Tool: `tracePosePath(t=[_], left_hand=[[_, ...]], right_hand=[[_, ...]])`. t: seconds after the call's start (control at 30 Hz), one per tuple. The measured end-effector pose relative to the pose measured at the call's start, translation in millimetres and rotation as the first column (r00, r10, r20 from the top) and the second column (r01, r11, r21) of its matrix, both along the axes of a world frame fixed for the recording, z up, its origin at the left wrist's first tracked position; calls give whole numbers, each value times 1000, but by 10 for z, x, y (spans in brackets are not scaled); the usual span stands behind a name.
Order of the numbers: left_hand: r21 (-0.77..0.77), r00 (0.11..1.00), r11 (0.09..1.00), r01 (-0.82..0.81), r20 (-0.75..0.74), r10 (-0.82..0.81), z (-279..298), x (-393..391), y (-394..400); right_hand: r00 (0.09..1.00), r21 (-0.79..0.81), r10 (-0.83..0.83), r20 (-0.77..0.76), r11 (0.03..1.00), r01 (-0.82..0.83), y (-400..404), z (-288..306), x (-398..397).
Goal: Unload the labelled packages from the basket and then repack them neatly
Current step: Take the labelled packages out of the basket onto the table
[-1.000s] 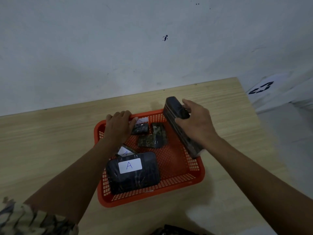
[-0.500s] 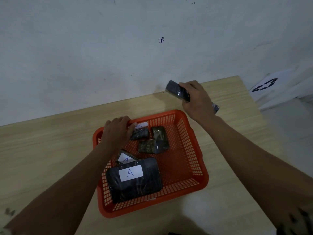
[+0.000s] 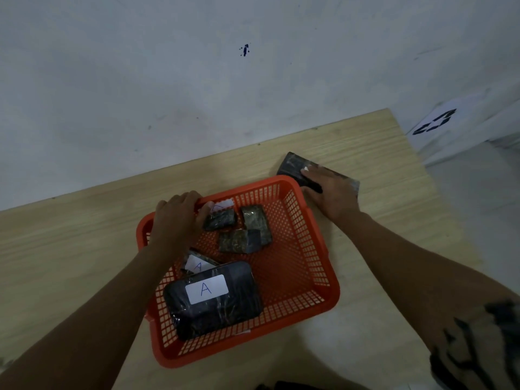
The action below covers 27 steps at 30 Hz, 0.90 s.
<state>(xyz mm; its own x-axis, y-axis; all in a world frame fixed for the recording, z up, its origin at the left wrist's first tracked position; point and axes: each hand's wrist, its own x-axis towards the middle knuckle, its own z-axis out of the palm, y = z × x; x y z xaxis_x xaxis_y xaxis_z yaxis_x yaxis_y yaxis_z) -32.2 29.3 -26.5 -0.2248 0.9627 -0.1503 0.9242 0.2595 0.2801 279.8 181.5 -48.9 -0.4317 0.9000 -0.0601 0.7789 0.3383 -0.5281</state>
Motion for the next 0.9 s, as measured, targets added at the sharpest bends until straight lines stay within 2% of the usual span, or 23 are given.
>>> tracePosePath(t=[0.17,0.37,0.43,0.5,0.57,0.6,0.67,0.73,0.77,0.83,0.9], left_hand=[[-4,1000,1000,1,-2,-1,18,16,-5],[-12,1000,1000,-3,14,3,31,3,-18],[-11,1000,1000,0,17,0,36,3,-18],[-9,1000,1000,0,16,0,46,12,-13],[-5,1000,1000,-9,15,9,53,24,-20],[0,1000,1000,-10,12,10,51,30,-25],[10,1000,1000,-8,9,7,51,39,-37],[9,1000,1000,-4,7,4,54,38,-37],[6,1000,1000,-3,9,3,51,37,-38],[11,1000,1000,-5,11,4,40,35,-43],[20,1000,1000,-4,8,3,30,39,-53]], right_hand=[[1000,-11,0,7,1000,0,-7,-125,-7],[991,4,121,53,993,-122,-4,-269,159],[996,-27,86,-29,996,-87,13,-221,168],[986,-17,-16,-168,1000,13,17,-64,89],[957,68,-95,-275,991,118,-51,164,-73],[949,144,-80,-305,981,129,-124,285,-177],[949,255,52,-312,966,31,-364,483,-391],[919,281,273,-283,940,-193,-666,599,-563],[894,248,383,-233,912,-326,-798,609,-624],[840,76,535,-91,845,-530,-986,554,-721],[827,-104,562,7,823,-558,-1083,467,-777]])
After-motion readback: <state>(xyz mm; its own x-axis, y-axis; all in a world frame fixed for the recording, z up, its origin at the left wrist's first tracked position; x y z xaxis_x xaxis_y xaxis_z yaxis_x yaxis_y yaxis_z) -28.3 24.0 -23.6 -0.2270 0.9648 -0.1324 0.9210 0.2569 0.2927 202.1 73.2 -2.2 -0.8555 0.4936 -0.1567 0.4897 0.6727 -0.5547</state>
